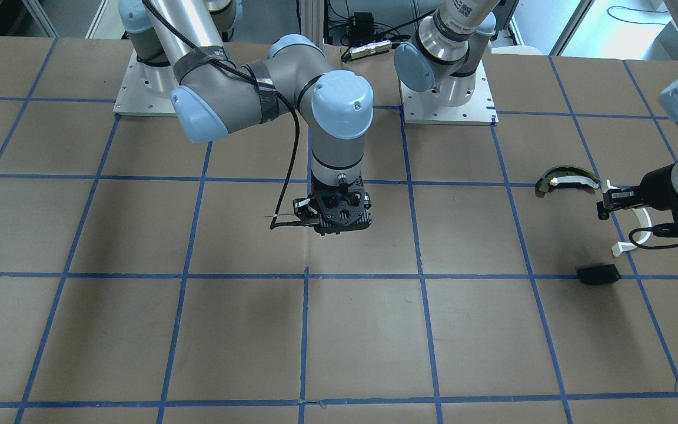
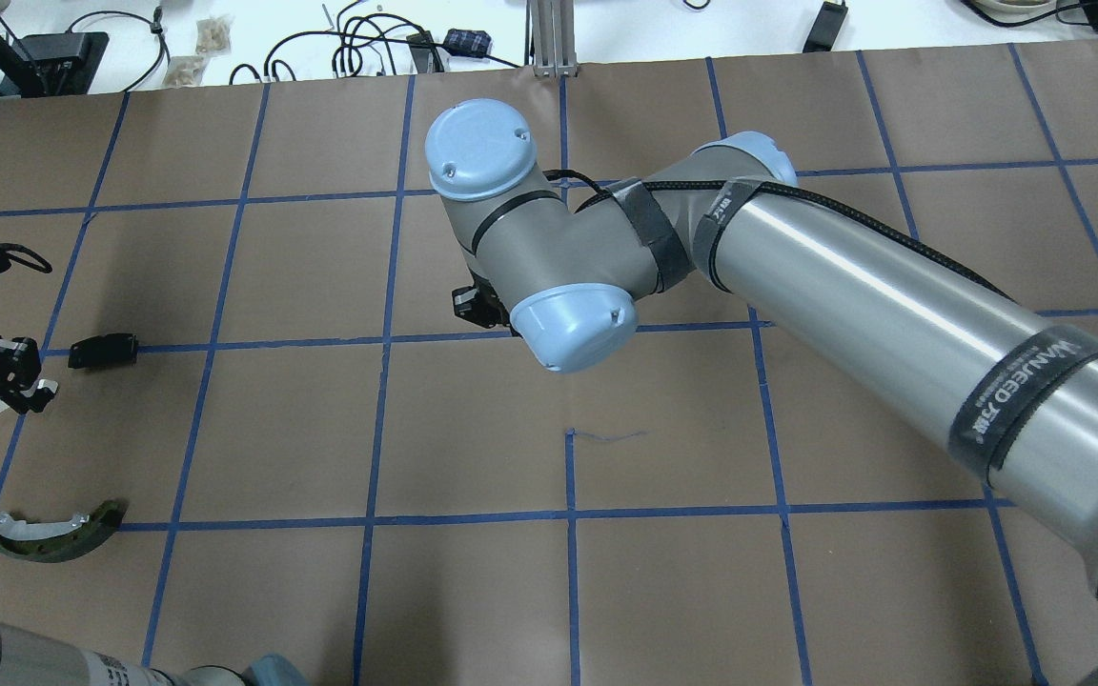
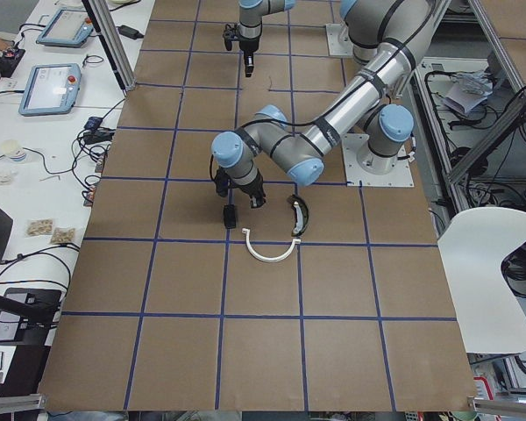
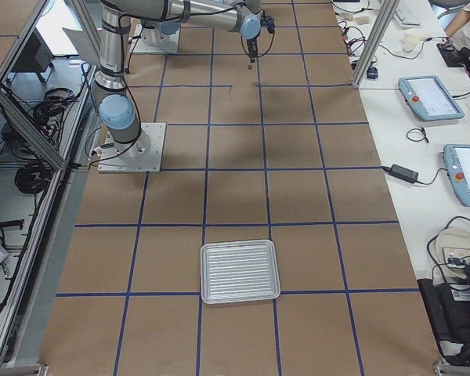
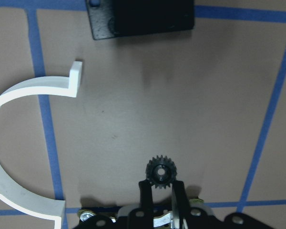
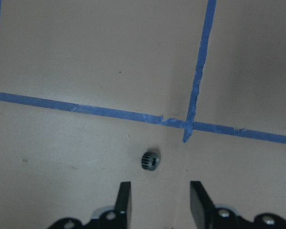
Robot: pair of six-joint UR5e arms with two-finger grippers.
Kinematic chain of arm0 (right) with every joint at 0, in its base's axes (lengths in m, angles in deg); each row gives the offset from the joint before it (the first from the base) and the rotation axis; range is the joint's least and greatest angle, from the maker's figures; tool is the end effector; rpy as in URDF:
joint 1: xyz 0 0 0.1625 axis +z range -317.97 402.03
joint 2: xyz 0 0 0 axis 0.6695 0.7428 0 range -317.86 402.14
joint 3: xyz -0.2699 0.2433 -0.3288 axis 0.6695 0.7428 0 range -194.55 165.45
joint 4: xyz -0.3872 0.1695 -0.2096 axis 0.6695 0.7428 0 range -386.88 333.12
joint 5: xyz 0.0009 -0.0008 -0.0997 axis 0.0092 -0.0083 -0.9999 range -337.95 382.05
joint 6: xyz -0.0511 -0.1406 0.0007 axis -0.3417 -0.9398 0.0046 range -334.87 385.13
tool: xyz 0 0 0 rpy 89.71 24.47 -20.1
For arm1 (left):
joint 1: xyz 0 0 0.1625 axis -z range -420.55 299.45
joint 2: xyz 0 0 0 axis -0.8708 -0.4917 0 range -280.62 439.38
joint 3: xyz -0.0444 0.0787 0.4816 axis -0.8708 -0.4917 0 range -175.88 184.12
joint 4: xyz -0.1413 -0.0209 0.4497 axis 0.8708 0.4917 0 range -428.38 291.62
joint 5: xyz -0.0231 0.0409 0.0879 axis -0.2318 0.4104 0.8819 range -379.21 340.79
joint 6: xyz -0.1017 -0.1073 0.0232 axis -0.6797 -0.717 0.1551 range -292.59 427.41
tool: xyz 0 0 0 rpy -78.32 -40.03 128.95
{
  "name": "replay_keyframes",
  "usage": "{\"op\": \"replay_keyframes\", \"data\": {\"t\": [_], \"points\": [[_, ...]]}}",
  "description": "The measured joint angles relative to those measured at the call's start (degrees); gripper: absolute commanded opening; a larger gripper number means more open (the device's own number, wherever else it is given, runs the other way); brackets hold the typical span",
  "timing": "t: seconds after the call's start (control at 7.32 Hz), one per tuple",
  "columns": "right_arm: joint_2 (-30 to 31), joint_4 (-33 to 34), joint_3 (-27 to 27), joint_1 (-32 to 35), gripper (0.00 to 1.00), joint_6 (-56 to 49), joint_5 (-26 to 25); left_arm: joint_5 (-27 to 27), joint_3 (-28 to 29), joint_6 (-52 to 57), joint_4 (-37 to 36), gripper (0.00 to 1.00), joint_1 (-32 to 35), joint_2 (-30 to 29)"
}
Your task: Place bearing gear from tray to pile
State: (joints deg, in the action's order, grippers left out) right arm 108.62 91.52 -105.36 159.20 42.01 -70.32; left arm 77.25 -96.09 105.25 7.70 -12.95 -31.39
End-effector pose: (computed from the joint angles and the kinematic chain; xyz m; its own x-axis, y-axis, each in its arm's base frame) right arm 0.4409 -0.5807 0.2834 -0.9841 -0.1764 0.0188 -0.1774 0.9809 -0.0799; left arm 0.3277 -0.5315 0.2163 -0.9925 -0.0767 0.0951 -0.0452 0.9536 0.2976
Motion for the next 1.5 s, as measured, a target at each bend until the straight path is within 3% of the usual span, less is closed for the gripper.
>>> {"op": "replay_keyframes", "data": {"t": [0.27,0.55,0.82,0.96,1.09,1.5], "points": [[5.5,-6.6,0.1,-6.1,0.88,-9.1,1.7,0.0,0.1,0.3,-2.8,0.0,-1.8,-3.4],[13.4,-15.8,0.1,-15.4,0.87,-18.2,2.7,0.0,0.1,0.1,-3.3,0.17,-2.7,-4.9],[19.2,-22.3,0.3,-23.4,0.87,-23.1,2.9,-0.3,0.0,-0.7,-2.4,0.17,-2.8,-5.3],[20.8,-23.6,0.3,-25.7,0.87,-23.8,2.8,-0.5,0.0,-0.8,-1.6,0.86,-2.8,-5.3],[21.9,-24.3,0.1,-26.6,0.87,-23.5,2.8,-0.6,0.0,-0.8,-1.2,1.0,-2.7,-5.4],[23.2,-24.1,0.9,-26.8,0.84,-15.4,2.9,-0.2,0.3,-0.6,-0.6,1.0,-1.9,-4.7]]}}
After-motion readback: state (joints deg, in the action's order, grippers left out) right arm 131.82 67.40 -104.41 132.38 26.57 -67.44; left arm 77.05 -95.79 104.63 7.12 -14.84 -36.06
